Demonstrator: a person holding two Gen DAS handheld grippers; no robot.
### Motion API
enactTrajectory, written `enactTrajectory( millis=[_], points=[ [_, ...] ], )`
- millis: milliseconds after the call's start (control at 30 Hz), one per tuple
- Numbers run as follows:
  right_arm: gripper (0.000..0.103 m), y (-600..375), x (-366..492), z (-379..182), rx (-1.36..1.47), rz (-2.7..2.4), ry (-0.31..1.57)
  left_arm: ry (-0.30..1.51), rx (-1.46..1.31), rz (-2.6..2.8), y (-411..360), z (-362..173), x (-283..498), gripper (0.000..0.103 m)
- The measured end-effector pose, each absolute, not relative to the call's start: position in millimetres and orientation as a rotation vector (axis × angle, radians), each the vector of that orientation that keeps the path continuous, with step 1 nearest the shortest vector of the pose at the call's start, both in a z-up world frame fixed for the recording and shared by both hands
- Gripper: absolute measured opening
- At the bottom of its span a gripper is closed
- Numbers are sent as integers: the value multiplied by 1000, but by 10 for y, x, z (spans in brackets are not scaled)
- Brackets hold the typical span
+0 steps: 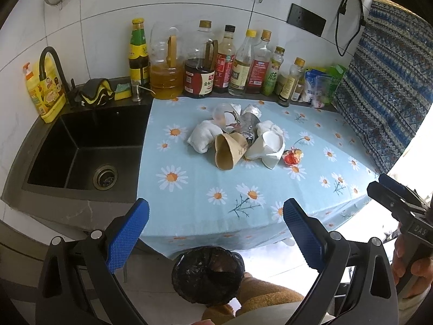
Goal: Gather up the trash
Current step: 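Move the left tool to the brown paper cup while the right tool approaches the orange wrapper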
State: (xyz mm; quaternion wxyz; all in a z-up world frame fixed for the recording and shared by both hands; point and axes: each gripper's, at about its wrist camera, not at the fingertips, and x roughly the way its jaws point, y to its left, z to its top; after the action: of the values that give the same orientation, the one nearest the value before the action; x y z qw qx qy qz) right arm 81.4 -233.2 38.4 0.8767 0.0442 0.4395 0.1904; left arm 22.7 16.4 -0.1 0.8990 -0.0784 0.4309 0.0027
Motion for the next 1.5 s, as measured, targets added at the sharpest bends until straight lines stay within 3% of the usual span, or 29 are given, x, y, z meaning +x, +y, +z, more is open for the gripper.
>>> enactTrajectory(
  millis=[1067,1300,1400,1500],
  points=[
    [99,-2601,1810,-503,113,415,1077,1074,-233,-43,3,-560,1266,96],
    [94,-2548,2047,-686,64,457,1065,1122,-210,-35,-44,-715,1501,96],
    [84,-2517,2173,-796,50,478,1083,1138,-196,-27,-55,-807,1612,96],
    [83,-2502,2317,-947,51,489,1115,1148,-205,-30,-56,-910,1727,96]
  ],
)
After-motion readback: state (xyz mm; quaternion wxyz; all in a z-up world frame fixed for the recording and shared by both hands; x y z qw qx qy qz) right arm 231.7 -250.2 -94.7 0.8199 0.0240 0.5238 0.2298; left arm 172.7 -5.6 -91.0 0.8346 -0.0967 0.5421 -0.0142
